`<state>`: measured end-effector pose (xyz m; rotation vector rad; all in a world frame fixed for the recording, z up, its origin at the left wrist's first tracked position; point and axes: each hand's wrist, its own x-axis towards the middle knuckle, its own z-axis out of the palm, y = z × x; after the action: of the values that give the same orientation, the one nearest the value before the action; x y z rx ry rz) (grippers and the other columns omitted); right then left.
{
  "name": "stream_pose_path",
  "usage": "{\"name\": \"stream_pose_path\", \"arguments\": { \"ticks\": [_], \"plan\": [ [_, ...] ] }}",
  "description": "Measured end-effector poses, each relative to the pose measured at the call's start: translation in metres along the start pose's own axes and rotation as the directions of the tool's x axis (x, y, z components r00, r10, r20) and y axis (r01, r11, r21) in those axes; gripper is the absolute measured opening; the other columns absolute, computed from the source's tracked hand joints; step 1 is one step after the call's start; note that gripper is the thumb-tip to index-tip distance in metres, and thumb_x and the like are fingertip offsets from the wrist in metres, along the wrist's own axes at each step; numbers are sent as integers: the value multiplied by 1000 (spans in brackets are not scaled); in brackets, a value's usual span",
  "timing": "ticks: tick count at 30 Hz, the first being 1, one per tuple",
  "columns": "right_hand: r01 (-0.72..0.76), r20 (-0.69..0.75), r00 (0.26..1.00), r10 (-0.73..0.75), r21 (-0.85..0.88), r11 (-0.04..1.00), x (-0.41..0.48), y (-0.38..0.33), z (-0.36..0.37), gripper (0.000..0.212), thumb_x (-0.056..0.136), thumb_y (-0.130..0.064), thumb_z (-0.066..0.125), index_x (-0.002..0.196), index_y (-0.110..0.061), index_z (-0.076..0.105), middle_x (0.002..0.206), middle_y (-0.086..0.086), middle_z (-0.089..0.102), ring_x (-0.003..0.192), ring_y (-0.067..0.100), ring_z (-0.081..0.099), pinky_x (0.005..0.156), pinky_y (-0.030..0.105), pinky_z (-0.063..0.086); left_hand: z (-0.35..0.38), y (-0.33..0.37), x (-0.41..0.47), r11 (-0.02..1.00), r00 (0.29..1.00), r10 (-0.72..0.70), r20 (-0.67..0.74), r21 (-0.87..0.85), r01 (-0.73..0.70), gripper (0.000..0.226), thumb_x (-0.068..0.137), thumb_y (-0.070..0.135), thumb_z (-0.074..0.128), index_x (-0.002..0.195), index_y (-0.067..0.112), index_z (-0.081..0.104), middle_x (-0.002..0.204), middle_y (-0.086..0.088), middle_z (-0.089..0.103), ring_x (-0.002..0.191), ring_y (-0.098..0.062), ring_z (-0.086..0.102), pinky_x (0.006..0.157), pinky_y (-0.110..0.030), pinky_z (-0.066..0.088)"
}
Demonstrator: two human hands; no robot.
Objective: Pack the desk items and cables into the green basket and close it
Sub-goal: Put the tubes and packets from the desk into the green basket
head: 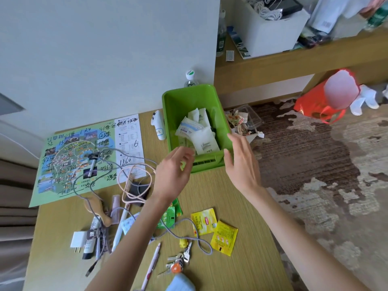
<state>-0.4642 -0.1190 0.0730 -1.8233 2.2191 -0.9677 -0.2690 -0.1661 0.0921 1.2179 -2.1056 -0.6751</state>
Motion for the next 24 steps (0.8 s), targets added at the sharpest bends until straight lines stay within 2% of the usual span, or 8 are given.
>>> {"name": "stream_pose_path", "arguments": {
  "ticks": [3,5,9,12,14,17,21,24],
  "plan": [
    [14,-52,999,-13,18,1000,-41,3,-1,35,94,-11,53,129,-6,48,123,5,53,105,16,57,79,23,50,12,-5,-37,1000,999,-25,43,12,25,7,92,18,60,97,21,63,89,13,66,75,-5,62,63,-34,54],
    [-10,-11,1000,10,28,1000,-71,7,5,32,94,-10,53,125,-6,48,115,5,53,97,17,57,74,25,51,25,-12,-59,996,987,-81,141,49,74,9,91,19,60,99,24,63,89,14,65,76,-7,62,64,-34,55],
    [-118,230,967,113,7,993,-132,20,21,22,90,-10,60,111,-7,55,105,4,54,89,23,60,67,39,53,53,-30,-90,973,905,-188,382,199,118,28,89,29,65,115,20,58,111,4,61,104,-17,60,75,-38,54],
    [-191,429,876,219,-109,976,-171,24,28,38,84,-31,71,112,-13,53,109,1,54,98,24,57,70,35,48,72,-38,-108,926,791,-289,539,366,90,58,82,45,70,129,19,48,126,-2,50,121,-21,46,90,-41,48],
    [-207,506,815,282,-201,958,-188,21,31,56,76,-47,74,115,-16,49,114,0,50,104,22,53,78,35,42,83,-41,-119,897,778,-316,543,439,58,63,79,49,71,129,19,47,127,-2,45,123,-22,42,94,-39,45],
    [-172,512,800,311,-301,938,-201,13,37,68,69,-55,75,118,-19,46,117,-1,46,112,21,44,89,34,39,93,-43,-130,872,827,-303,474,488,40,60,79,53,68,126,20,48,124,-1,47,120,-23,42,96,-37,40],
    [-239,474,792,385,-338,910,-202,6,42,65,68,-51,78,113,-16,46,116,1,46,112,22,43,92,36,41,99,-46,-131,870,825,-330,459,488,77,60,80,53,68,125,17,49,122,-4,52,118,-24,45,97,-37,39],
    [-342,485,743,461,-316,885,-200,3,46,57,73,-44,78,111,-12,50,118,5,45,108,26,50,83,35,43,98,-44,-130,879,812,-337,477,467,90,58,83,48,67,127,14,52,124,-6,55,118,-27,47,96,-38,38]
  ]
}}
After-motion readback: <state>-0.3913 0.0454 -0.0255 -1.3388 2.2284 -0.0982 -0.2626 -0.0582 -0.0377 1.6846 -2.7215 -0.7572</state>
